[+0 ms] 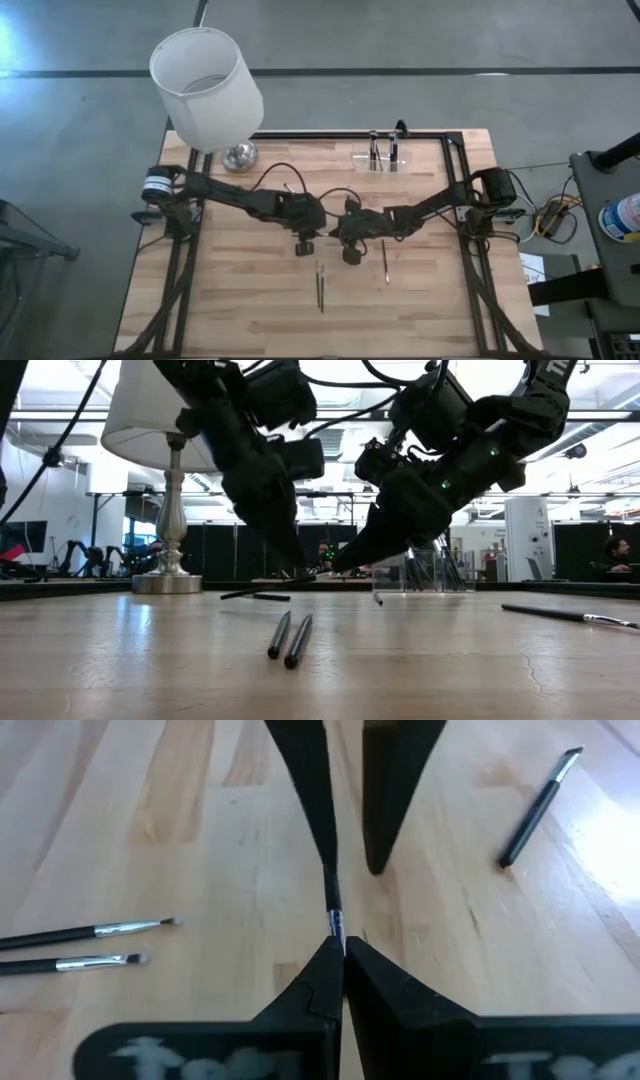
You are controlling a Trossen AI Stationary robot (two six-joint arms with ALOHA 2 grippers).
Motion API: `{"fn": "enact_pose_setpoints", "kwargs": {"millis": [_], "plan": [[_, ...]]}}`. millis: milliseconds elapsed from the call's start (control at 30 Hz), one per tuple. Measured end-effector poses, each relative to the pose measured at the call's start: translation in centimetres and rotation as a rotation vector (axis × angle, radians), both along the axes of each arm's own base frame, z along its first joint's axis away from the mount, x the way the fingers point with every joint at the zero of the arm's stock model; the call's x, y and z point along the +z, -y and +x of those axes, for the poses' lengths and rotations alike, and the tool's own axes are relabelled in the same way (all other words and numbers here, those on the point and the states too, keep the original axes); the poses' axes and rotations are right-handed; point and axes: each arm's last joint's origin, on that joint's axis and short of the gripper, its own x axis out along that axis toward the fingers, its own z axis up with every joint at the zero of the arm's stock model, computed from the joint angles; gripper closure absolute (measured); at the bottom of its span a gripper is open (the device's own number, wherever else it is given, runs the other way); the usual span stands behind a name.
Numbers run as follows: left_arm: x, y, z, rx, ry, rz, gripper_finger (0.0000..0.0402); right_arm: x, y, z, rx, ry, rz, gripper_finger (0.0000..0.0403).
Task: Put items in baskets/containers
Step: Put the foundation brush into the transparent organizer
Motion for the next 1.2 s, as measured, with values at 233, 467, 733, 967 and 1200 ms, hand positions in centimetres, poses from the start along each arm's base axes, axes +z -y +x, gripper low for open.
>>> {"fn": "enact_pose_setpoints", "kwargs": {"millis": [233, 467, 733, 967, 1200], "plan": [[0.4, 0.2, -0.3, -0.001, -0.016, -0.070, 0.0335, 0.0, 0.0, 0.0, 0.001, 0.001, 0.000, 0.0394], [-1.1, 0.1, 0.1, 0.020, -0.053, -0.036, 0.0335, 0.2, 0.0, 0.1, 0.002, 0.008, 0.001, 0.0394], [-1.7, 0.0, 0.3, 0.021, -0.060, 0.005, 0.0335, 0.2, 0.0, 0.2, 0.003, 0.009, -0.001, 0.0394], [-1.7, 0.0, 0.3, 0.022, -0.054, 0.009, 0.0335, 0.2, -0.1, 0.2, 0.008, 0.009, 0.000, 0.0394], [-1.9, 0.1, 0.4, -0.024, -0.057, 0.010, 0.0335, 0.3, -0.3, 0.2, 0.013, 0.011, 0.001, 0.0394]]}}
